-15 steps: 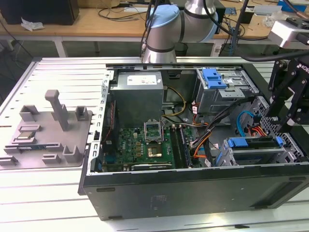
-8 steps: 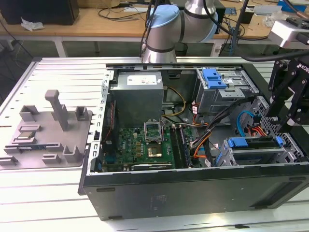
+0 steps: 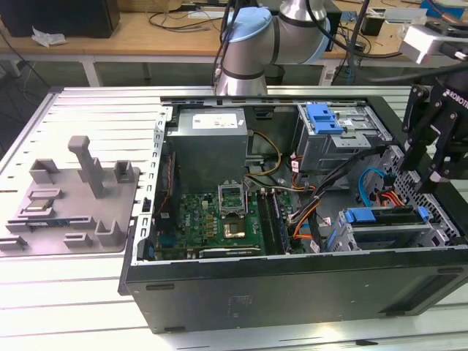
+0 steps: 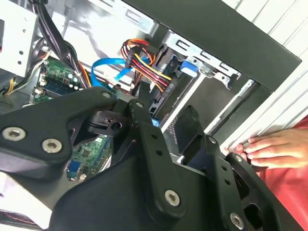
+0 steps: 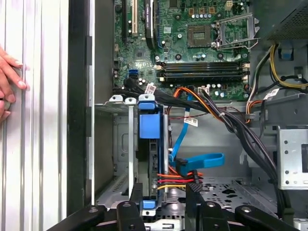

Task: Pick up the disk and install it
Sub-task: 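Insert the second disk wire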

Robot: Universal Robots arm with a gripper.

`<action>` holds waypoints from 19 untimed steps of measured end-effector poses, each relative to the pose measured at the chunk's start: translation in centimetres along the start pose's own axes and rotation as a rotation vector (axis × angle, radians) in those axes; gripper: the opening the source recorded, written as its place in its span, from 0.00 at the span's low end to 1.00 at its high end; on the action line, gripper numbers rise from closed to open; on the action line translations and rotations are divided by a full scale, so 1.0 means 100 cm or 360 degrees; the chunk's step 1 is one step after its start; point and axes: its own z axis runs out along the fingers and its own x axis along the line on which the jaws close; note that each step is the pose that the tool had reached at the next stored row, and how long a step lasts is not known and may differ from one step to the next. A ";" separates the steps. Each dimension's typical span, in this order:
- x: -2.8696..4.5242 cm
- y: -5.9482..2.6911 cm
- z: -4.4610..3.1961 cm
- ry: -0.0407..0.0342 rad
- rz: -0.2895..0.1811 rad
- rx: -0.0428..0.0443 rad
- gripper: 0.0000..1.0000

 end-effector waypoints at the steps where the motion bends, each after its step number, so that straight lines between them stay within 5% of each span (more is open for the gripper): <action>1: -0.0035 0.0000 -0.0004 0.0019 0.0002 0.0012 0.48; 3: -0.0129 0.0001 -0.0013 0.0073 0.0010 0.0065 0.48; 4: -0.0188 0.0007 -0.0020 0.0095 0.0012 0.0071 0.48; 11: -0.0264 0.0071 -0.0022 0.0192 0.0015 0.0073 0.48; 19: -0.0362 0.0130 -0.0024 0.0270 0.0017 0.0075 0.48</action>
